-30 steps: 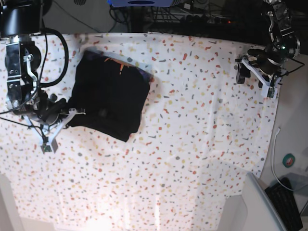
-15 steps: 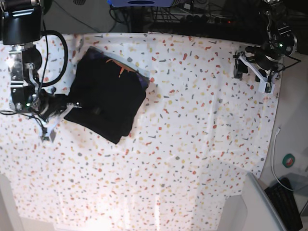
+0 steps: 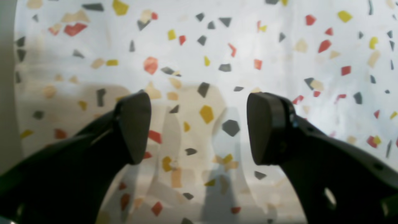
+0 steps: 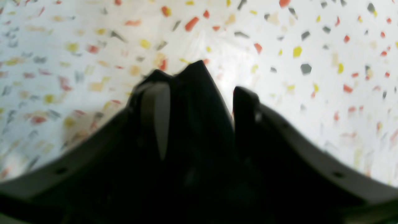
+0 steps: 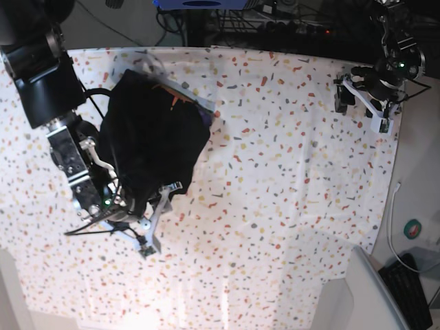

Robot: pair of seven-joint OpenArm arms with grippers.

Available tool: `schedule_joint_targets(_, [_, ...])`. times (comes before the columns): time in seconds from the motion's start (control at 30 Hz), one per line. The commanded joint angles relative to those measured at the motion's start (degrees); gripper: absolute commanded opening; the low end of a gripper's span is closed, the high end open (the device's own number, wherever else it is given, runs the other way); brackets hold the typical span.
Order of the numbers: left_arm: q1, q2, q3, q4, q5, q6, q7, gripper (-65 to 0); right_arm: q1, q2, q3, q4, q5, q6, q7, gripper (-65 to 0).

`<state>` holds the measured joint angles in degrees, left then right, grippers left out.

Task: Layout the t-shirt on the table in an organized manner, then fold the t-shirt properly
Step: 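Grasp the bundle corner with the right gripper and fold it over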

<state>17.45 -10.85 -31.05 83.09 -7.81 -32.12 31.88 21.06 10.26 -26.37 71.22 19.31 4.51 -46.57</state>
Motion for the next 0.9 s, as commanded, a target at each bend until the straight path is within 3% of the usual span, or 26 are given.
schedule_joint_targets(0.0, [0.1,-0.6,-0.2,1.0,-0.8,-0.4,-1.2,-19.4,3.0,-0.7,-1.5,-3.2,0.3,-0.1,2.0,-33.6])
schedule_joint_targets(0.17, [1.2,-0.7,-0.2,1.1,-0.8,-0.4,-1.2,-19.4,7.2,-3.3,-4.4,-16.0,0.3,-0.1,5.5,-33.0])
schedule_joint_targets(0.5, [1.1,-0.7,-0.2,0.8,-0.8,-0.4,-1.2,-19.4,3.6,-3.7,-2.1,-2.9,0.5,-0.5,0.5,-32.9])
schedule_joint_targets(0.67, [0.8,-0.7,-0.2,0.7,-0.8,-0.4,-1.2,-19.4,3.6,-6.4,-1.9,-7.4,0.3,-0.2,0.9,-32.9])
schedule_joint_targets(0.87, [0.8,-0.7,-0.2,0.7,-0.8,-0.4,-1.2,-19.4,4.7,-7.8,-2.0,-15.9,0.3,-0.2,6.1,-32.9])
